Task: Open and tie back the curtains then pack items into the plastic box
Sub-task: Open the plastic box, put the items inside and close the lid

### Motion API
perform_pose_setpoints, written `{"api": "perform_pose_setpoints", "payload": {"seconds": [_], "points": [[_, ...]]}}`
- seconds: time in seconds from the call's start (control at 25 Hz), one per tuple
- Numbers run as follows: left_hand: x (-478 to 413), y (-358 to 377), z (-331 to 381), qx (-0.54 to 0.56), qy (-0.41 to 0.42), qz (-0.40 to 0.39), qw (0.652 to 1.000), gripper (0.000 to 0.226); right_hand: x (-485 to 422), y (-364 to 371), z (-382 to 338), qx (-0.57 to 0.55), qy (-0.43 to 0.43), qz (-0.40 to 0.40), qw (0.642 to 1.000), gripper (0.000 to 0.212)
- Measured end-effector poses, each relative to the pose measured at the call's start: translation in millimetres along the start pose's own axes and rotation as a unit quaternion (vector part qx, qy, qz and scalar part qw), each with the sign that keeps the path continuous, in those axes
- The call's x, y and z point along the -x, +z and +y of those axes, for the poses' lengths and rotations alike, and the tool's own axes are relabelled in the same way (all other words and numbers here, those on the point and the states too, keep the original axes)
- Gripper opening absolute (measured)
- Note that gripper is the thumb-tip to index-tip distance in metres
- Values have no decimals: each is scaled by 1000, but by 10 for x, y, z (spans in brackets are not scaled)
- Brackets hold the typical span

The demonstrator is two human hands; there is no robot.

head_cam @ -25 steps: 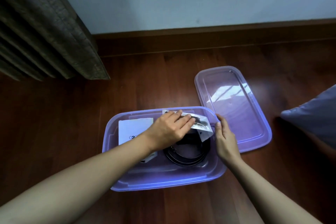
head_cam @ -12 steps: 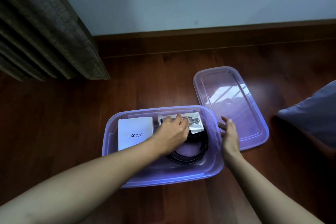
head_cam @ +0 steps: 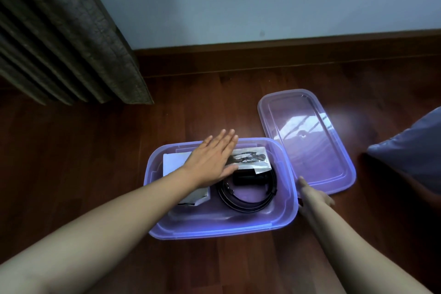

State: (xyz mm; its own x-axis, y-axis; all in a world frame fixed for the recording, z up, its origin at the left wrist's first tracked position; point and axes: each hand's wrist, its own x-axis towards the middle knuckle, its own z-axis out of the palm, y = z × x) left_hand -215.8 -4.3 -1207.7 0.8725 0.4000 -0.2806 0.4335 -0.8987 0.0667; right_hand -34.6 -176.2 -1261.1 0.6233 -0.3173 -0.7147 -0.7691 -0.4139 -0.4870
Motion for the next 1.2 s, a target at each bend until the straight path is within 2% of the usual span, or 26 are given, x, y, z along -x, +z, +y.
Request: {"api": "perform_pose_setpoints", "payload": {"seconds": [0.16, 0.24, 0.32, 0.36, 0.44, 0.52, 0.6, 0.64, 0.68, 0.72, 0.8, 0.84, 0.88, 0.92, 0.96, 1.04, 1.08, 1.12, 1.16, 1.2], "points": [[14, -16, -83, 36, 15, -8, 999, 70, -32, -49, -30, 32, -35, 47, 998, 72], [22, -5, -68, 34, 13, -10, 999, 70, 2, -70, -78, -37, -51, 52, 997, 66], [15, -9, -58, 34, 11, -3, 999, 69, 59, -109, -125, -161, -50, 34, 985, 58], [12, -8, -66, 37, 10, -2, 999, 69, 84, -119, -161, -228, -58, 9, 972, 49], [22, -17, -82, 49, 12, -11, 999, 68, 134, -161, -273, -315, -58, -114, 940, 40], [51, -43, -111, 103, 18, -1, 995, 68, 126, -214, -380, -356, -74, -250, 897, 54], [62, -120, -162, 222, -6, 73, 972, 64, 140, -285, -468, -399, -101, -334, 848, 58], [49, -176, -196, 295, -41, 125, 946, 59, 166, -327, -490, -422, -102, -359, 826, 67], [25, -242, -234, 380, -94, 171, 904, 54, 204, -369, -503, -429, -103, -387, 810, 77], [3, -323, -273, 490, -149, 207, 833, 51, 212, -402, -503, -437, -100, -401, 799, 82], [-8, -489, -379, 710, -222, 237, 624, 53, 240, -467, -485, -434, -92, -427, 788, 87], [23, -545, -465, 776, -237, 238, 535, 57, 258, -491, -487, -407, -87, -440, 796, 86], [70, -593, -566, 813, -241, 229, 477, 62, 265, -505, -491, -369, -88, -448, 810, 82], [123, -622, -668, 837, -237, 218, 441, 66, 290, -509, -488, -326, -85, -458, 823, 79], [196, -644, -763, 853, -226, 210, 420, 69, 314, -497, -476, -278, -84, -469, 834, 82], [315, -652, -866, 865, -209, 188, 415, 69, 387, -464, -450, -183, -92, -486, 850, 88], [370, -640, -881, 856, -218, 177, 433, 63, 440, -458, -447, -141, -99, -486, 857, 80], [422, -612, -878, 836, -232, 173, 467, 56, 493, -450, -445, -108, -109, -484, 862, 64], [466, -558, -873, 800, -247, 173, 518, 51, 542, -443, -434, -84, -116, -471, 870, 44], [512, -477, -879, 745, -263, 174, 588, 51, 612, -444, -416, -56, -129, -461, 876, 30]]}}
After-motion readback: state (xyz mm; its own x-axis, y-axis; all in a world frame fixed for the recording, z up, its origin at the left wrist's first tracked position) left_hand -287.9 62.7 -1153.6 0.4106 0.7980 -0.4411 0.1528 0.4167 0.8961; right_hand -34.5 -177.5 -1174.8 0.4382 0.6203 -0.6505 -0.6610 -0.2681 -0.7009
